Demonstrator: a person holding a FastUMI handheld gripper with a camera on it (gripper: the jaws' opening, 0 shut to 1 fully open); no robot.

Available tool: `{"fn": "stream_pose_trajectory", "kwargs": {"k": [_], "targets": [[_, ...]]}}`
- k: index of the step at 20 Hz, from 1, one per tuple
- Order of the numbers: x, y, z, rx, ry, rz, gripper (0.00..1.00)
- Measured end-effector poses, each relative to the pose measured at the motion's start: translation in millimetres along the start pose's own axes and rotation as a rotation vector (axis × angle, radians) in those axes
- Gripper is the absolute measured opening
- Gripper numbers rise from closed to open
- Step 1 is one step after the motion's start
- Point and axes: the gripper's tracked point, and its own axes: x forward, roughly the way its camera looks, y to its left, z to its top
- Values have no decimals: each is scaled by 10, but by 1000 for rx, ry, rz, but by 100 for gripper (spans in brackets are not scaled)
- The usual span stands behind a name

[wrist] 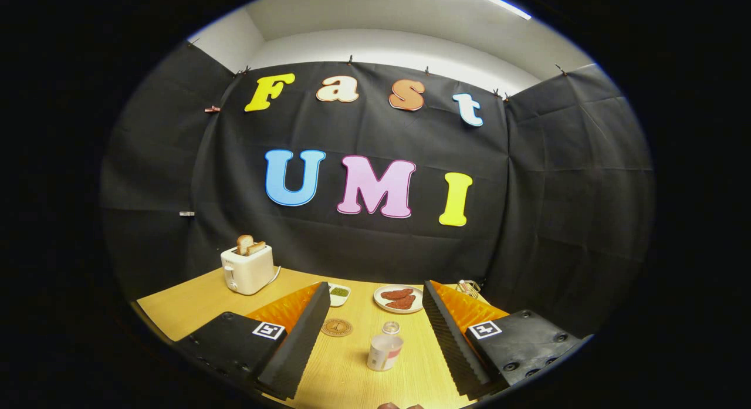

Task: Take the bottle from table, then pour the juice into the cup, finally place the bottle on the coaster

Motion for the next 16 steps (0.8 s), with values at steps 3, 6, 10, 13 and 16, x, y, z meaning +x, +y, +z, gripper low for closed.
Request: {"fn": "stream_pose_trajectory", "kwargs": {"k": [3,6,10,13,16], "targets": [[114,26,-96,10,8,4,97],[282,-5,-201,-9,15,10,97],[524,-136,-427,3,25,2,97],[680,-198,-730,31,60,5,97],[832,-215,-991,30,77,27,97]]}}
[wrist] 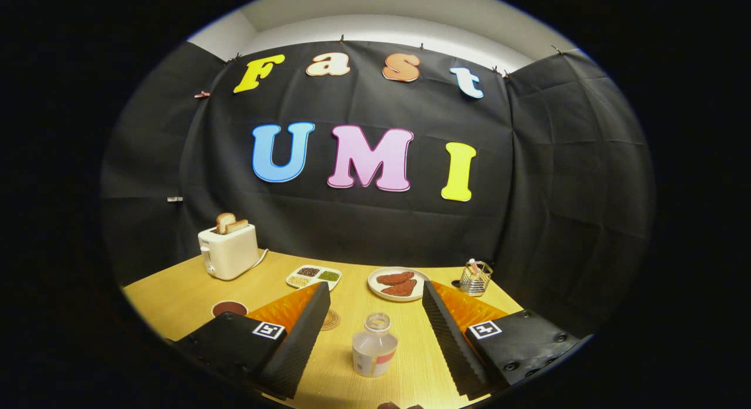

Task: Take the bottle from table, then pour the juice into the cup, finally place the bottle on the coaster

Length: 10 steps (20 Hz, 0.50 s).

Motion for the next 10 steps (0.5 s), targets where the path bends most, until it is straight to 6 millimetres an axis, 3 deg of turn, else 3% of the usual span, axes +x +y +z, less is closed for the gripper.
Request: {"fn": "stream_pose_trajectory", "kwargs": {"k": [10], "targets": [[380,27,-868,44,98,46,97]]}}
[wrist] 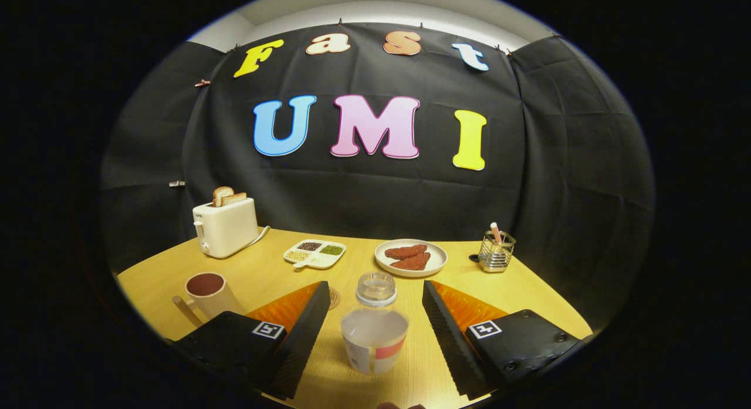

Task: Take the bottle from table, then pour the juice into the cup, finally place the bottle on the coaster

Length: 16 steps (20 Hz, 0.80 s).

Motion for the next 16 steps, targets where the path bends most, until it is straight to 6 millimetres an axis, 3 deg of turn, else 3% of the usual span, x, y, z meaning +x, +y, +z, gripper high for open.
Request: {"fn": "stream_pose_trajectory", "kwargs": {"k": [10,14,16], "targets": [[174,17,-540,14,96,43,97],[192,29,-618,12,125,58,79],[230,39,-624,6,128,73,79]]}}
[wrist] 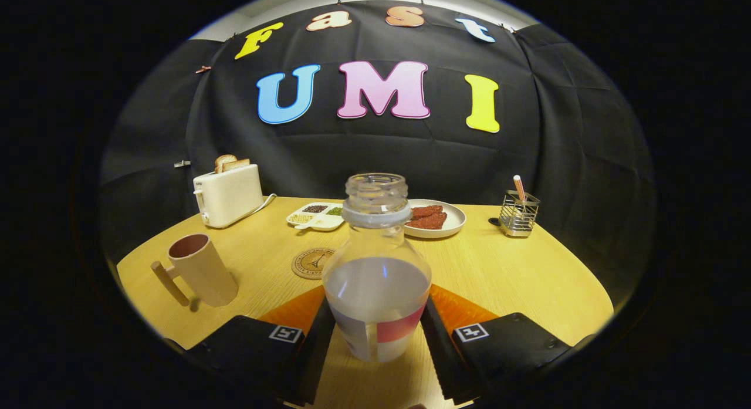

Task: Take the bottle from table, then pour the juice into the cup, finally place the bottle on the coaster

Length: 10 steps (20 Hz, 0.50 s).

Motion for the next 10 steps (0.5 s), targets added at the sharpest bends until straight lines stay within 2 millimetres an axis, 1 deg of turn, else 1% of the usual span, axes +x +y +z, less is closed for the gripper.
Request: {"fn": "stream_pose_trajectory", "kwargs": {"k": [3,4,5,6,8,10], "targets": [[-4,46,-4,-43,25,31,77],[33,64,5,-82,38,40,76],[8,51,15,-122,59,40,74],[13,88,28,-144,72,56,71],[-6,134,97,-173,89,73,69],[-41,177,229,-213,93,80,70]]}}
